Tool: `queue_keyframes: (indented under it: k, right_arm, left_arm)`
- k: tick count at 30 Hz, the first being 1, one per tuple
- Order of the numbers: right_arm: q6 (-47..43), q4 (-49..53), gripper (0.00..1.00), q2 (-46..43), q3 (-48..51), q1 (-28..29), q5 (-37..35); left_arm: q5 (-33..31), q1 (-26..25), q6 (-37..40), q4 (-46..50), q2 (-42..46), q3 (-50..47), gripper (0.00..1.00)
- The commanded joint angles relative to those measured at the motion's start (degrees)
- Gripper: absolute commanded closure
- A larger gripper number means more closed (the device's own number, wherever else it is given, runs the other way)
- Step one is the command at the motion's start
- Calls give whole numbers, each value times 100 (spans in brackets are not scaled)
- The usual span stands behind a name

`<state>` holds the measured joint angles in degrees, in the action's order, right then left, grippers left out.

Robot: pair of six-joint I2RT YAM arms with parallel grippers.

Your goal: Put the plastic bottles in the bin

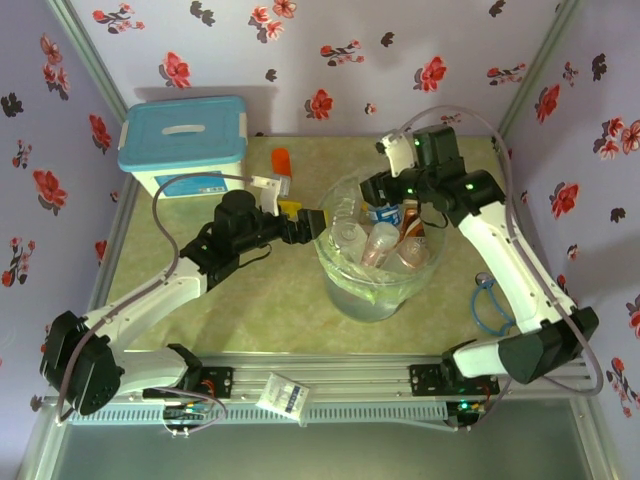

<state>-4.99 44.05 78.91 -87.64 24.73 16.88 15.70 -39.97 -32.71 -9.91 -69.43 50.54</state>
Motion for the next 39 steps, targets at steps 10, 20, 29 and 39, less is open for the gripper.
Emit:
queue_keyframes:
  k: [10, 20, 29, 39]
  right_arm:
    - [-81, 1220, 56, 482, -277, 51, -142]
    - [13, 1102, 20, 325, -1037, 41, -36]
    - [261, 789, 26, 260, -1362, 41, -340]
    - [631, 427, 51, 409, -635, 85, -218]
  left_arm:
    - [24, -40, -14, -116, -35, 105, 1]
    - [-32, -38, 50, -72, 82, 30, 1]
    - [-128, -30, 113, -2, 235, -45, 1]
    - [-166, -33, 89, -2, 302, -114, 1]
